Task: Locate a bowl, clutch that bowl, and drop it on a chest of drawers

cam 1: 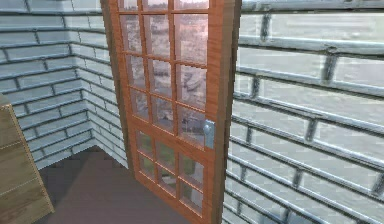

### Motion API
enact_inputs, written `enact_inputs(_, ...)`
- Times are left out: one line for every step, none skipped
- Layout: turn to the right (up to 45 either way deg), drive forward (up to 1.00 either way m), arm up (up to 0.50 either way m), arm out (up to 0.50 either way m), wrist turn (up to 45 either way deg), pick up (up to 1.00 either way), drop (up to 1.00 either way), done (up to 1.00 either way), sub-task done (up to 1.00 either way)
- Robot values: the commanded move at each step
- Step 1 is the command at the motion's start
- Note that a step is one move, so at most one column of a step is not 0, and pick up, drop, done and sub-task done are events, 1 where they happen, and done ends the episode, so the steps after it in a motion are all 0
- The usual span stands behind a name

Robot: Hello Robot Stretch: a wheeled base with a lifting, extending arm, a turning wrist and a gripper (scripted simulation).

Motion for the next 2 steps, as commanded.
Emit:
enact_inputs(0.0, 0.0, 0.0, 0.0, 45.0, 0.0, 0.0, 0.0, 0.0)
enact_inputs(0.0, 0.0, 0.0, 0.0, 18.0, 0.0, 0.0, 0.0, 0.0)
